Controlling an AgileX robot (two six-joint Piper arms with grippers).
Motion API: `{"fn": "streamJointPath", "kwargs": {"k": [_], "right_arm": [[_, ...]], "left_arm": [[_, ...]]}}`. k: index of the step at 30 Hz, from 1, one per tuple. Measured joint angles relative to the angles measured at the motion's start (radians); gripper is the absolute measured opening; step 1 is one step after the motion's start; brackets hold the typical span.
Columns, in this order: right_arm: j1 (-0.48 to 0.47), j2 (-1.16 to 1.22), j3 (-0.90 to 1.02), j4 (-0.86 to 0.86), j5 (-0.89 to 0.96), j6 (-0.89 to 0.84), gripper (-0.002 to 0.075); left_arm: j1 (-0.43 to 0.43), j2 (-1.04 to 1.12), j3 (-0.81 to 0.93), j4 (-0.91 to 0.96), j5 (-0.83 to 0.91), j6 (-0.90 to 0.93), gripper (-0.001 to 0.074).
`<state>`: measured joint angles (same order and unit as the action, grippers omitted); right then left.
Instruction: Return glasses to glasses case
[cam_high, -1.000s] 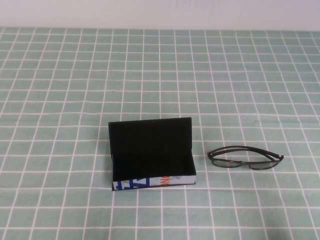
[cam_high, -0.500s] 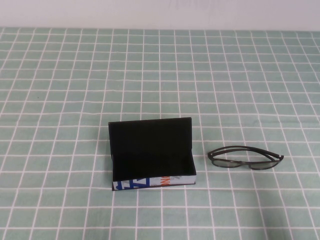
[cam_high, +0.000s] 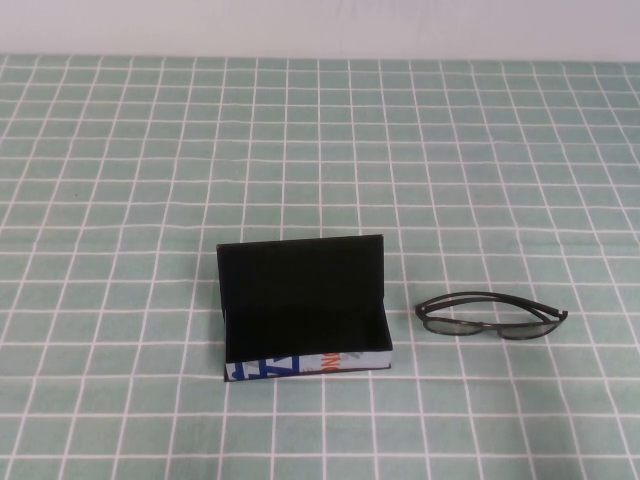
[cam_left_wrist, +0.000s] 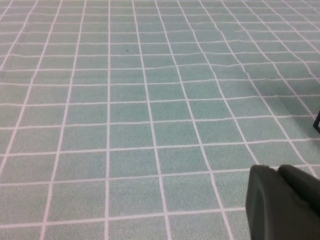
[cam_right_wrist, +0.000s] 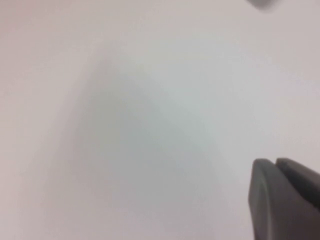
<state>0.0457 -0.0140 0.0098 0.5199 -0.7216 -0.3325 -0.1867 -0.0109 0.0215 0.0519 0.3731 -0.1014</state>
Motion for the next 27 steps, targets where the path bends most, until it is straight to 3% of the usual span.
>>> {"fn": "streamJointPath", "kwargs": {"k": [9,15,18,23,27], "right_arm": [[0.0,0.004,-0.326,-0.421,0.067,0.021,-0.0014],[0.0,0.138,-0.62,-0.544,0.12,0.217,-0.0014],[0.0,0.23,-0.787,-0.548,0.329,0.251,-0.0014],[0.0,0.427,-1.078,-0.539,0.864,0.257,-0.0014],[0.0,0.581,-1.205,-0.537,1.169,0.26,-0.0014]], "left_arm": [[0.0,0.0,0.0,0.0,0.0,0.0,-0.0002],[0.0,0.0,0.0,0.0,0.0,0.0,-0.0002],[0.0,0.0,0.0,0.0,0.0,0.0,-0.0002],[0.0,0.0,0.0,0.0,0.0,0.0,-0.0002],[0.0,0.0,0.0,0.0,0.0,0.0,-0.0002]]}}
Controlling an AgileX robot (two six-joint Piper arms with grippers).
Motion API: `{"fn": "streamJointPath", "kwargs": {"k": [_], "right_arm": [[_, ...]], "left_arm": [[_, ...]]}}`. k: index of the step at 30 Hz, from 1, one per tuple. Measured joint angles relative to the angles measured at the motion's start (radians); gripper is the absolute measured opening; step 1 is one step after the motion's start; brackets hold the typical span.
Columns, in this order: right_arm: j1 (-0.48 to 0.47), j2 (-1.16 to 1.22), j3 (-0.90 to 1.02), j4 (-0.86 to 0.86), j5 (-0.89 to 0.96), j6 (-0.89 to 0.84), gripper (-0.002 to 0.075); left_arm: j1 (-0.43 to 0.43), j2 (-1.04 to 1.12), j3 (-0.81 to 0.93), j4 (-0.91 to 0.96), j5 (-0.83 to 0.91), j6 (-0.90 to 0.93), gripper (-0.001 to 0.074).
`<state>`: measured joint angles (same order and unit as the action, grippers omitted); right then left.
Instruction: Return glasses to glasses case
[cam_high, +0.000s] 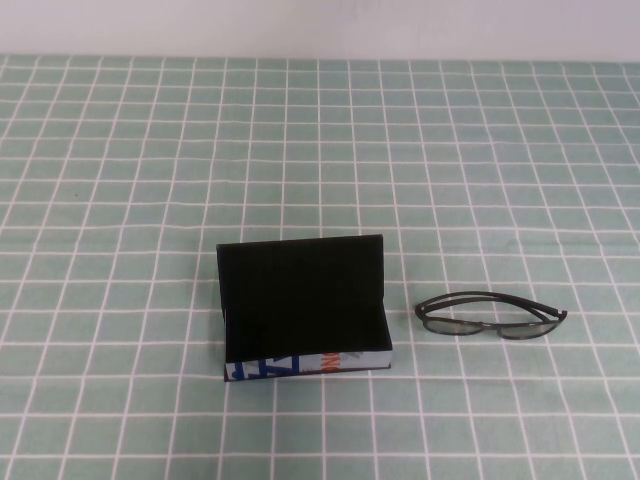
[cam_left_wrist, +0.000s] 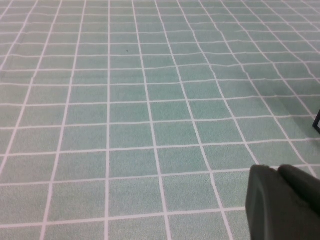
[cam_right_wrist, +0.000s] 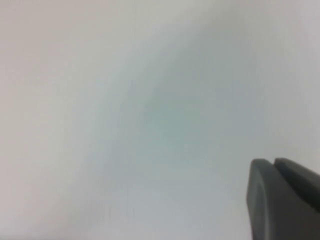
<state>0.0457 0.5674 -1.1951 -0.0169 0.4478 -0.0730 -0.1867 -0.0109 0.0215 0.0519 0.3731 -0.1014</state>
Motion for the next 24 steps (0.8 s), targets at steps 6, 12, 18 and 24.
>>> {"fn": "streamJointPath", "kwargs": {"k": [6,12,18,24], "right_arm": [[0.0,0.153,-0.015,0.064,0.128,-0.002,-0.0014],[0.0,0.287,-0.015,0.21,0.145,-0.002,-0.0014],[0.0,0.524,-0.088,0.235,0.308,-0.073,-0.0014],[0.083,0.749,-0.258,0.224,0.444,-0.353,-0.0014]], "left_arm": [[0.0,0.0,0.0,0.0,0.0,0.0,-0.0002],[0.0,0.0,0.0,0.0,0.0,0.0,-0.0002],[0.0,0.0,0.0,0.0,0.0,0.0,-0.0002],[0.0,0.0,0.0,0.0,0.0,0.0,-0.0002]]}}
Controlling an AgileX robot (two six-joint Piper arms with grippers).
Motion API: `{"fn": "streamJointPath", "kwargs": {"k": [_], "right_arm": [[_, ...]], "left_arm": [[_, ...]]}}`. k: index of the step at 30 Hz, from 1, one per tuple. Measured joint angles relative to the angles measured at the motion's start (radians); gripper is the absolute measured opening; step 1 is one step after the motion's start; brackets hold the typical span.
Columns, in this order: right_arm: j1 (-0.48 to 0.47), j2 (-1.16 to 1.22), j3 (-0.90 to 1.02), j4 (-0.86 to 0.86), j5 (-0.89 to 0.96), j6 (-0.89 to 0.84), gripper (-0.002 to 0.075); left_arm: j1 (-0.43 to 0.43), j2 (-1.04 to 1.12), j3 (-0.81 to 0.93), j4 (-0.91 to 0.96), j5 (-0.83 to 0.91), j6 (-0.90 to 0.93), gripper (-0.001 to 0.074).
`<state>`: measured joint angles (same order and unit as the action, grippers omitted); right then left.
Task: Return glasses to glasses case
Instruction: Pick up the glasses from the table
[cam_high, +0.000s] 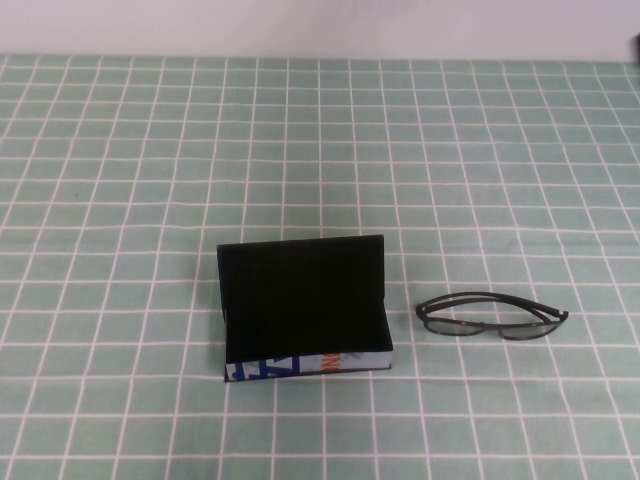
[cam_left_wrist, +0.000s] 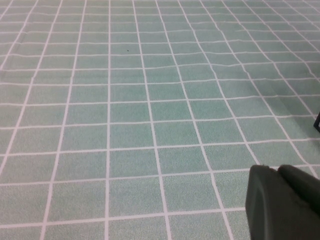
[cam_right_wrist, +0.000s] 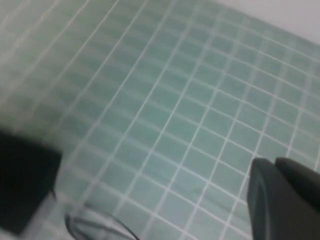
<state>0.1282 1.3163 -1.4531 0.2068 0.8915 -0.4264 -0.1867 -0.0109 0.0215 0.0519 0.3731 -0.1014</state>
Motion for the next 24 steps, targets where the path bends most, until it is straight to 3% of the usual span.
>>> {"fn": "streamJointPath", "kwargs": {"k": [4,11,24], "right_arm": [[0.118,0.097,-0.088,-0.102,0.118,-0.176,-0.0014],[0.318,0.256,-0.12,-0.356,0.333,-0.201,-0.0014],[0.341,0.323,-0.082,-0.186,0.344,-0.345,-0.0014]], "left_arm": [[0.0,0.0,0.0,0.0,0.0,0.0,-0.0002],[0.0,0.0,0.0,0.0,0.0,0.0,-0.0002],[0.0,0.0,0.0,0.0,0.0,0.0,-0.0002]]}}
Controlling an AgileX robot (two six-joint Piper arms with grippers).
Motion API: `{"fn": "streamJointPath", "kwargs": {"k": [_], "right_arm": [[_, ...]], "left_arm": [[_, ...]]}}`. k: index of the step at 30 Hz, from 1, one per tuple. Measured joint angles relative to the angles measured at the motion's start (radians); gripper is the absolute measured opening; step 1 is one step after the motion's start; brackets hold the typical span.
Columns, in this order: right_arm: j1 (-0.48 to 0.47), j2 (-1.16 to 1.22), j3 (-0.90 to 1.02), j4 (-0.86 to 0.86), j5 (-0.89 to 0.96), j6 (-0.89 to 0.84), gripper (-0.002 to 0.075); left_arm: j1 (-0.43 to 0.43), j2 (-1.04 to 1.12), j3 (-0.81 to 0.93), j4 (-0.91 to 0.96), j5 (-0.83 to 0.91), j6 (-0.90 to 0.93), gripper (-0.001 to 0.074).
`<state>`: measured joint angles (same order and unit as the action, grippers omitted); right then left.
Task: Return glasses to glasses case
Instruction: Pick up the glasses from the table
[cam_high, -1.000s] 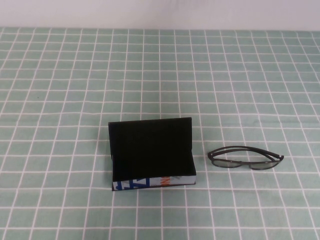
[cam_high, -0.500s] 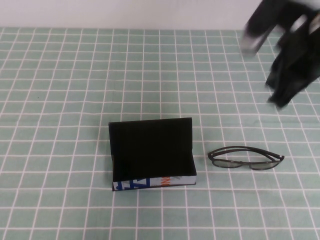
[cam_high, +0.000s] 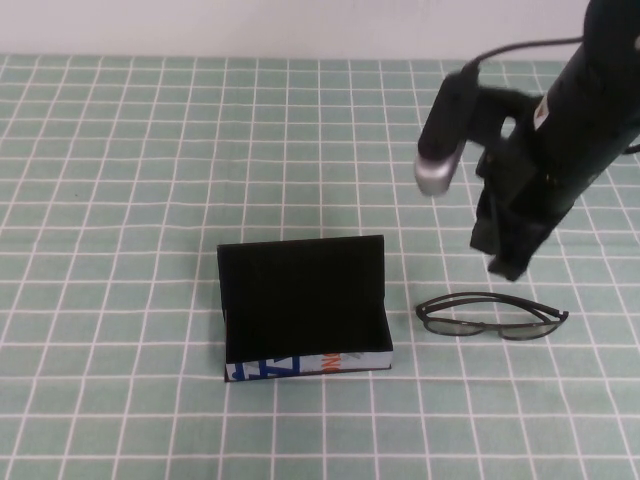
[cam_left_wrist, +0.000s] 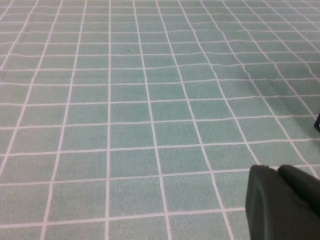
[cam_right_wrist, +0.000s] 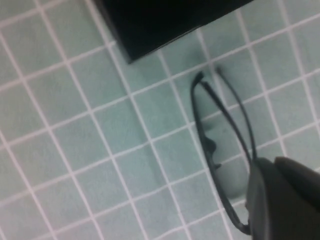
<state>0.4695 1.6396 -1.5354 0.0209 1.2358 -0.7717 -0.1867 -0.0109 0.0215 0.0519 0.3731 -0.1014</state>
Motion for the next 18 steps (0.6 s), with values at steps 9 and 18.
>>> {"fn": "streamJointPath", "kwargs": {"k": [9,18], "right_arm": [[0.002,0.013,0.089,0.008,-0.046,-0.197,0.0189],[0.002,0.054,0.1,-0.021,-0.138,-0.174,0.0557]], "left_arm": [[0.0,0.0,0.0,0.0,0.0,0.0,-0.0002],[0.0,0.0,0.0,0.0,0.0,0.0,-0.0002]]}}
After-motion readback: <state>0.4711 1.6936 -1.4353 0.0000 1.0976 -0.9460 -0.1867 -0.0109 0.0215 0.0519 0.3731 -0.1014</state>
